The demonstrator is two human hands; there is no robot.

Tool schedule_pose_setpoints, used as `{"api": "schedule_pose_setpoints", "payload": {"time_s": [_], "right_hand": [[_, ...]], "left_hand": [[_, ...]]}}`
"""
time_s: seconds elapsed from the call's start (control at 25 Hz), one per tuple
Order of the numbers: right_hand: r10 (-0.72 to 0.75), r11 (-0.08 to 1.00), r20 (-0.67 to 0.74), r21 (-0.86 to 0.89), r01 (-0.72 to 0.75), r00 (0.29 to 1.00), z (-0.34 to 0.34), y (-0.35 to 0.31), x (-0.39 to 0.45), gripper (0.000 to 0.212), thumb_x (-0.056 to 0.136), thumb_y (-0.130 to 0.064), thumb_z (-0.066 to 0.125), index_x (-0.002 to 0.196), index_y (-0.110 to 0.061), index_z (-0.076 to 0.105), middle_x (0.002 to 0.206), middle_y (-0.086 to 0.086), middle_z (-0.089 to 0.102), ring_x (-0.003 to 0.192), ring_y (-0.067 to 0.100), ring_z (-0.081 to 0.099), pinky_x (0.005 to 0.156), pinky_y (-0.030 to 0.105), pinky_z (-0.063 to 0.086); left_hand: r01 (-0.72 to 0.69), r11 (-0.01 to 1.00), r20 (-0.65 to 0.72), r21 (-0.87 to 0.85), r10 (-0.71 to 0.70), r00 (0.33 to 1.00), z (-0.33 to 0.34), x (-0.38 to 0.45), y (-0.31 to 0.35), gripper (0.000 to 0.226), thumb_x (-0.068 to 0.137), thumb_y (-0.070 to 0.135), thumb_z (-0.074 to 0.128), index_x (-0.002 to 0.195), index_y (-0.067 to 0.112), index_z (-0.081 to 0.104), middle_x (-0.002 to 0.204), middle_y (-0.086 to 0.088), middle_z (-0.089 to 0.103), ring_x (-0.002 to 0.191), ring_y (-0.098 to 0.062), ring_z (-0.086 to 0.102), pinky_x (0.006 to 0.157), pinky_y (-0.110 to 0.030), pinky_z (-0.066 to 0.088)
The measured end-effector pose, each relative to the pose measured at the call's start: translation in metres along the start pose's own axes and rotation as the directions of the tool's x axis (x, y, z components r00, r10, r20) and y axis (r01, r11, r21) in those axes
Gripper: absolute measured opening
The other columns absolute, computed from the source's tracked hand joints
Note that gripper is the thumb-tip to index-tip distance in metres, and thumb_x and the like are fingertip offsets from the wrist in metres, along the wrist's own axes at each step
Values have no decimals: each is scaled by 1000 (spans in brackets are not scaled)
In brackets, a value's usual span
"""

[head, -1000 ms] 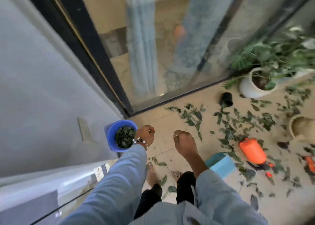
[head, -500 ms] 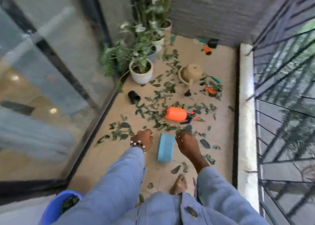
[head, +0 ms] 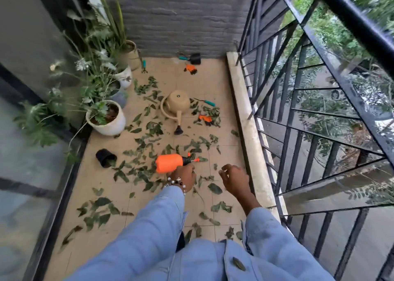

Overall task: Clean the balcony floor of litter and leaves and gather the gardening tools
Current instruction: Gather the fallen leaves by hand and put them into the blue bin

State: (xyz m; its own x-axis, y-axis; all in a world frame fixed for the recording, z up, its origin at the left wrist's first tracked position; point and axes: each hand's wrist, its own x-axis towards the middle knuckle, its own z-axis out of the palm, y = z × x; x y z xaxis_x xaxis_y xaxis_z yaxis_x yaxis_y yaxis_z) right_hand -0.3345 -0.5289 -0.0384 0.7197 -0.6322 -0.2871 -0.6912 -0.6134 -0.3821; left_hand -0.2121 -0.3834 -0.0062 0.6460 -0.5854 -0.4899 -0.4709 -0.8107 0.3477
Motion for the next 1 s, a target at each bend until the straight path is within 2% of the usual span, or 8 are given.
{"api": "schedule_pose_setpoints", "payload": {"time_s": [0.12,0.2,0.36,0.52,0.64,0.72,0.84,1.0], "right_hand": [[27,999,-21,32,-26,999,-13,8,36,31,95,-43,46,109,-21,62,105,5,64,104,28,55,80,38,46],[46,997,-31,64,-44,998,-21,13,60,31,95,-44,46,110,-21,62,105,4,64,105,28,55,80,37,45],[58,996,-41,67,-55,998,-46,20,138,33,96,-42,47,115,-20,63,111,5,66,109,28,55,79,34,43],[52,997,-23,51,-51,998,-85,21,227,32,95,-38,49,116,-17,62,112,8,65,111,29,55,81,36,44],[82,994,-28,69,-80,996,-111,21,302,32,94,-39,50,115,-19,62,112,9,65,112,32,54,85,39,47],[95,991,-17,101,-93,995,-126,20,343,31,94,-40,51,113,-18,63,111,9,65,110,32,55,86,39,48],[110,983,-1,146,-109,994,-138,19,391,32,94,-39,51,116,-17,60,112,9,66,110,32,55,87,40,48],[47,992,14,115,-48,999,-160,28,487,33,95,-38,50,118,-16,59,112,10,66,110,32,55,84,38,48]], "left_hand": [[-7,998,24,69,5,1000,-11,46,19,35,97,28,41,130,22,52,117,-10,63,109,-32,58,93,-42,43],[-17,999,42,48,15,999,-19,77,30,34,96,26,42,128,21,54,120,-10,63,110,-32,57,95,-44,44],[-65,997,32,-45,66,997,-39,160,56,33,96,19,45,124,14,60,122,-15,63,109,-34,60,91,-37,49],[-68,997,45,-32,69,997,-78,240,87,33,94,21,47,124,17,60,122,-16,63,111,-34,59,92,-36,49],[-54,998,103,-10,55,993,-122,306,110,34,97,18,45,130,12,55,127,-14,61,115,-30,57,96,-33,46],[-58,998,80,11,57,995,-148,342,120,34,97,17,45,129,10,55,124,-14,63,113,-30,59,93,-32,47],[-18,1000,23,5,18,1000,-170,387,135,33,96,25,46,126,16,56,119,-14,64,107,-33,61,89,-38,50],[0,1000,22,5,0,1000,-196,468,166,33,97,25,46,125,14,58,123,-14,62,110,-33,59,90,-38,49]]}}
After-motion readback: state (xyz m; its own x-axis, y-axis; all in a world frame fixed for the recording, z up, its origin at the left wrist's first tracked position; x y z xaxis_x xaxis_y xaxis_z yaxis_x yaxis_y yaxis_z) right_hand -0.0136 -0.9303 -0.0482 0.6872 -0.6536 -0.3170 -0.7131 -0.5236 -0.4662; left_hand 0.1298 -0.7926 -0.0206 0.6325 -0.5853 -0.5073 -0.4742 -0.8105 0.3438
